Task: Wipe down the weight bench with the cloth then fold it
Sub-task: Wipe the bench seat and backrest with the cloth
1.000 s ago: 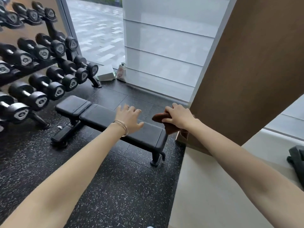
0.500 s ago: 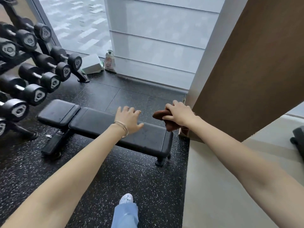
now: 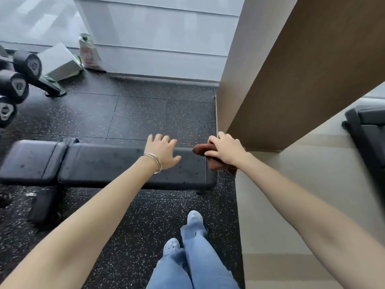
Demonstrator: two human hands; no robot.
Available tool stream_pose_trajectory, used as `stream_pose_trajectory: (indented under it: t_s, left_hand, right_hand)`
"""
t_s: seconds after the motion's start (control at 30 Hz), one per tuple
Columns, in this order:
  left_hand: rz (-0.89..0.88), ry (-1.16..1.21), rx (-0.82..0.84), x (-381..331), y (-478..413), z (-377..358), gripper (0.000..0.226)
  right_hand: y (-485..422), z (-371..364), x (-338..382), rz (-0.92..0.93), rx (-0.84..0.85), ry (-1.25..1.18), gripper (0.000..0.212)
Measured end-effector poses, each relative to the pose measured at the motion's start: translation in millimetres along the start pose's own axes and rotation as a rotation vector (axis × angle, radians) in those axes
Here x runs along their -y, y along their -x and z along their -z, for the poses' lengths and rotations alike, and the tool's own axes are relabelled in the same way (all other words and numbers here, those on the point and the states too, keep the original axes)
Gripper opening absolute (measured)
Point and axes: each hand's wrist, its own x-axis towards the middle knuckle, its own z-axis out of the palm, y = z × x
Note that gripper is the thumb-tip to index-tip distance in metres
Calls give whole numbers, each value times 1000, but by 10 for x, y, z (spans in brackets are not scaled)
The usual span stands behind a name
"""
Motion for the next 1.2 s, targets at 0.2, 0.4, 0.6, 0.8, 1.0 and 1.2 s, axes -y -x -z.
stream_pose_trajectory:
  t_s: [0.2,0.4,0.6,0.8,1.0,1.2]
  left_hand:
    - [-31,29,54,0,-694,-270,63]
    - [-24,73,174,-52,-1385,-759,63]
    - [-25,140,236,-116,-1941,-1572,60]
    - [-56,198,229,-196,-2428,-2495,58]
    - [-26,246,190,-146,-2904,-3298,64]
    - [-30,279,176,-98,-3160,-3736,60]
  right_hand:
    - [-494,-323,-293,-33,54,-34,42]
    - [-1007,-805,-618,-51,143,-49,42]
    - [-1571,-1606,-791,-129,179,-139,46]
    - [-2110,-2576,-843,-194,128,-145,40]
    - [-2566,-3447,-861,-302,-64,-106,34]
    - [-2882,-3783,-865,-356,-251,-46,30]
